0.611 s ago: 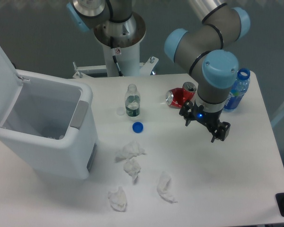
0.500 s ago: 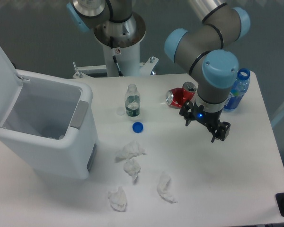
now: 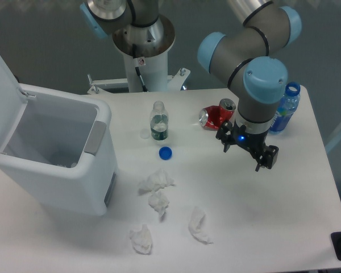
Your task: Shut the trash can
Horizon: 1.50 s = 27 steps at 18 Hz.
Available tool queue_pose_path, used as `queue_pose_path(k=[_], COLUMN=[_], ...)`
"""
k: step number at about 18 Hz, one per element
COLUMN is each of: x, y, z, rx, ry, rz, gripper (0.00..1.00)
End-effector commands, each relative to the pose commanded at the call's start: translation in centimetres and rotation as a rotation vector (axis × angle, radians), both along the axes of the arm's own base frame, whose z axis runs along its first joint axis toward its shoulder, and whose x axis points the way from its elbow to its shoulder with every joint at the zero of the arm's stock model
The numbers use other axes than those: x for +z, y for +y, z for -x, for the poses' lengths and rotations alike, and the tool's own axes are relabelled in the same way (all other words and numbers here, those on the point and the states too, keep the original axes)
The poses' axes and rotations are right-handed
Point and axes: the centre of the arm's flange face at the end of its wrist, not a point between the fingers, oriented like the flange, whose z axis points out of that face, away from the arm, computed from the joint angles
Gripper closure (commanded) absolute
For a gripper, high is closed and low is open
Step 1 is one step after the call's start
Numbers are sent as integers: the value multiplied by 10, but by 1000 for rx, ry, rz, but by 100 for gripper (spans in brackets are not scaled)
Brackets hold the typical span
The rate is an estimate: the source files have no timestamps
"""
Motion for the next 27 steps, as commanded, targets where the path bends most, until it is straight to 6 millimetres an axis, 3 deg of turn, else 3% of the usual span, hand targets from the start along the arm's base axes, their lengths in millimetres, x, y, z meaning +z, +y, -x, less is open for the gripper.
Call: queue_pose_path(k=[2, 8, 10, 11, 12, 15, 18, 22, 27], x=[21, 34, 47, 56, 65, 84, 103, 124, 178], y=[1, -7, -7, -6, -7, -9, -3, 20, 31], z=[-13, -21, -26, -30, -34, -45, -64, -105, -165], rx=[-4, 48, 58, 62, 84, 230, 293, 377, 456], ry=[29, 36, 40, 40, 37, 22, 12, -42, -107], rz=[-10, -30, -64, -94, -121, -168, -210, -293, -433], gripper=[0, 0, 0, 4, 17, 65, 91, 98, 100])
